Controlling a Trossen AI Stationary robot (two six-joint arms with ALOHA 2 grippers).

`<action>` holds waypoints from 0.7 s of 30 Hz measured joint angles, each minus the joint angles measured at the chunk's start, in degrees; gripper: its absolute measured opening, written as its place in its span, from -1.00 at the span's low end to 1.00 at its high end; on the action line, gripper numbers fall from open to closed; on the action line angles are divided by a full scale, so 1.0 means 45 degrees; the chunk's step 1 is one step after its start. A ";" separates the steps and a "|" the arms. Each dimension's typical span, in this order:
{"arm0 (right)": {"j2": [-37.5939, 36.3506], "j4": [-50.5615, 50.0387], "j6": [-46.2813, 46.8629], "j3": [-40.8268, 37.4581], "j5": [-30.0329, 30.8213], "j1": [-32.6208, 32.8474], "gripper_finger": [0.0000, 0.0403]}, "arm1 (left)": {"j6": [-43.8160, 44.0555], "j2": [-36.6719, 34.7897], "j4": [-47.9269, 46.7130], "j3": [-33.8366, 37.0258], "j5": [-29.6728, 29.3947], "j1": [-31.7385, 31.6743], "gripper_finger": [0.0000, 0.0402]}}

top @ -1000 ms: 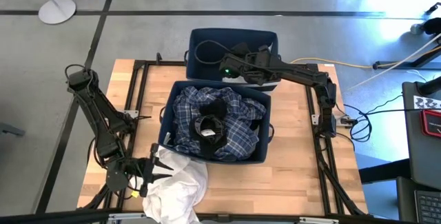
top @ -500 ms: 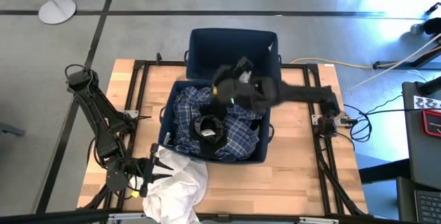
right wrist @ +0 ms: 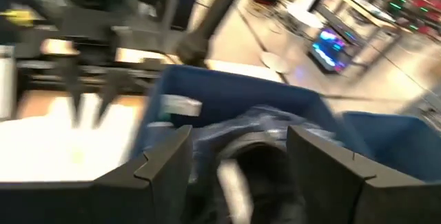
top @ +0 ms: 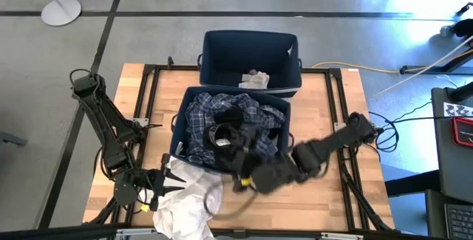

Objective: Sort clothes
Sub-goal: Put the white polo shirt into the top blue laundry bin

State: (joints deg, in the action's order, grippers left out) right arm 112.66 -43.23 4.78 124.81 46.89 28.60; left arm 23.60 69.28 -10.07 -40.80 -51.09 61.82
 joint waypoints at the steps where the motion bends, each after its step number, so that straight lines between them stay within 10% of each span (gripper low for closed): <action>1: 0.0000 0.0355 0.0000 -0.0276 0.0005 0.0267 0.18 | 0.0004 0.0000 -0.0004 0.0000 0.0000 0.0000 -0.57; 21: 0.1221 1.1128 0.0571 -0.6910 -0.1981 0.2972 0.18 | 0.0027 -0.0005 -0.0023 0.0000 0.0005 0.0000 -0.57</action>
State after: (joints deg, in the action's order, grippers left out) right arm 118.16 6.85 7.34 93.71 37.98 41.98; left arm 23.72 69.25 -10.17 -40.80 -51.07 61.82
